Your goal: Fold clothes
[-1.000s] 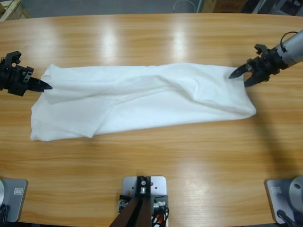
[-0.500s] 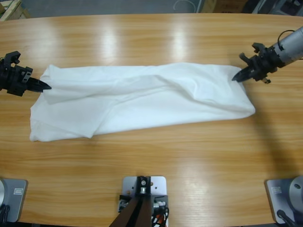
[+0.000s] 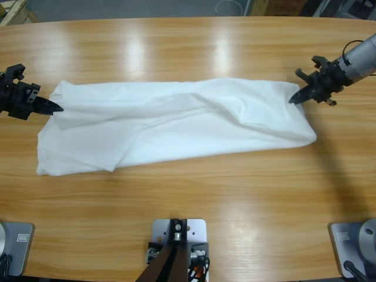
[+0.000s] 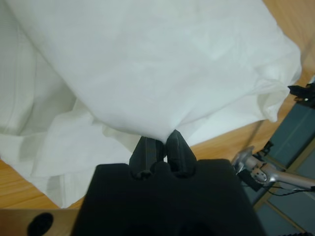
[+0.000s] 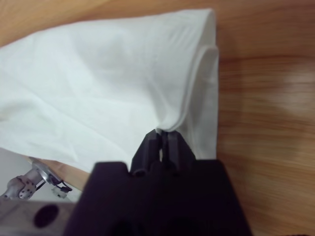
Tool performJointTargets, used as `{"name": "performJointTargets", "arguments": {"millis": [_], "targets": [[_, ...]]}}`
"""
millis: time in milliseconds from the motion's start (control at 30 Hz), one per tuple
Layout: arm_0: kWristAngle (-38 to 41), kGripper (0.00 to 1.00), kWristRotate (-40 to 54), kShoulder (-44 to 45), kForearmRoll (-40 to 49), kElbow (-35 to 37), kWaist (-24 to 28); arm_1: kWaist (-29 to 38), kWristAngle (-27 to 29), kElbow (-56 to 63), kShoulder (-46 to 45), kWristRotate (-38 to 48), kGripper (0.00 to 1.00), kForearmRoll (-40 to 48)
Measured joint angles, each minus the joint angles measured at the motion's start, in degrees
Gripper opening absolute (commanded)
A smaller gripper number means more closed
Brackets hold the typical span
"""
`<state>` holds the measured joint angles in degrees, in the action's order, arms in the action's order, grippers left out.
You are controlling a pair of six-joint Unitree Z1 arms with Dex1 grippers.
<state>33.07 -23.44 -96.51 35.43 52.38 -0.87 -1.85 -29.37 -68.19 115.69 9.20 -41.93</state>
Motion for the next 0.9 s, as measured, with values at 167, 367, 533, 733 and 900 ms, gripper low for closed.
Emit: {"name": "performJointTargets", "arguments": {"millis": [167,367,533,733,900], "targets": [[0.00,0.000,0.00,0.00,0.12,0.00,0.00,-0.79,0.70,-2.18,0.00,-0.39,0.000,-1.42],[0.00,0.000,0.01,0.00,0.12,0.00,0.01,-2.08,1.63,-5.76,-0.01,-1.06,0.000,-4.34],[0.00,0.000,0.01,0.00,0.12,0.00,0.01,-2.92,1.96,-9.97,-0.02,-1.13,0.000,-6.73],[0.00,0.000,0.01,0.00,0.12,0.01,0.01,-2.95,1.96,-15.81,-0.03,-1.14,0.000,-9.57],[0.00,0.000,0.01,0.00,0.13,0.01,0.01,-2.95,1.96,-20.29,0.02,-1.20,0.000,-11.61]]}}
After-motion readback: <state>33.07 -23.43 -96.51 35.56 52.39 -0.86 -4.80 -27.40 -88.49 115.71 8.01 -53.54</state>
